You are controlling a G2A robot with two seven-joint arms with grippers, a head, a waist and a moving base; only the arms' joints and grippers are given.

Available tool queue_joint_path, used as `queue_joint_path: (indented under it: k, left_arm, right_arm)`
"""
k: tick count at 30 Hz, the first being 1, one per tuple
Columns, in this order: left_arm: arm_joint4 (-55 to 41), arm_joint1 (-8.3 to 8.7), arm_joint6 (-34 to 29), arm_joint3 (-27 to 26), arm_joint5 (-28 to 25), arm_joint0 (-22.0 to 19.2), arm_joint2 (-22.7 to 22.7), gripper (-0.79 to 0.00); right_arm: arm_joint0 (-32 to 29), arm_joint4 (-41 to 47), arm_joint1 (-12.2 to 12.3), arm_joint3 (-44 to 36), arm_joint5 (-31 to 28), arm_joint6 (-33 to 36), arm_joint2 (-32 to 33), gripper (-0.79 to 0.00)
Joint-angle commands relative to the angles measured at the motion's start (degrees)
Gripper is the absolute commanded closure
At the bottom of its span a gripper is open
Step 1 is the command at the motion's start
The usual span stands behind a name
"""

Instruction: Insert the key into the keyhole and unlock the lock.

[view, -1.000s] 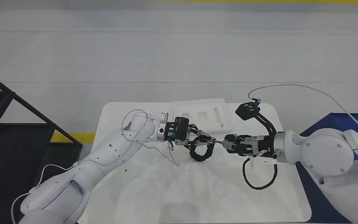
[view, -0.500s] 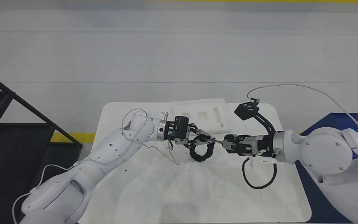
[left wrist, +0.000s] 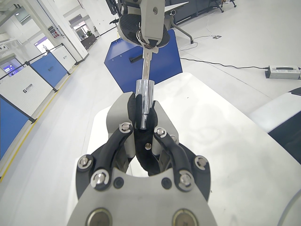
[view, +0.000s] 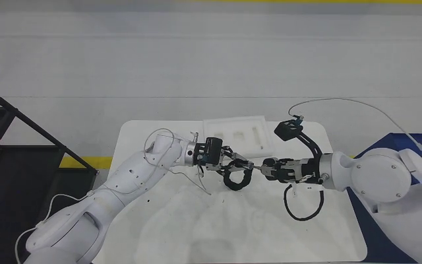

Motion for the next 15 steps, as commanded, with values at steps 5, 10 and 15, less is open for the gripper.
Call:
queue_joint_path:
  k: [5,10,15]
  left_arm:
    - [1.0,0.00,0.5,-0.1,-0.4,-0.1,0.0,0.000]
    - [0.9,-0.08,0.5,-0.2,-0.5,0.0,-0.2,0.000]
    - [0.7,-0.20,0.2,-0.2,-0.8,0.0,-0.3,0.000]
  right_arm:
    - [0.5,0.1,-0.1,0.5,-0.1,0.1,-0.5,0.000]
    - [1.0,0.3,-0.3,1.0,-0.2,0.2,-1.2,0.000]
    - [1.6,0.2,-0.5,1.4,-0.2,0.3,-1.9,0.000]
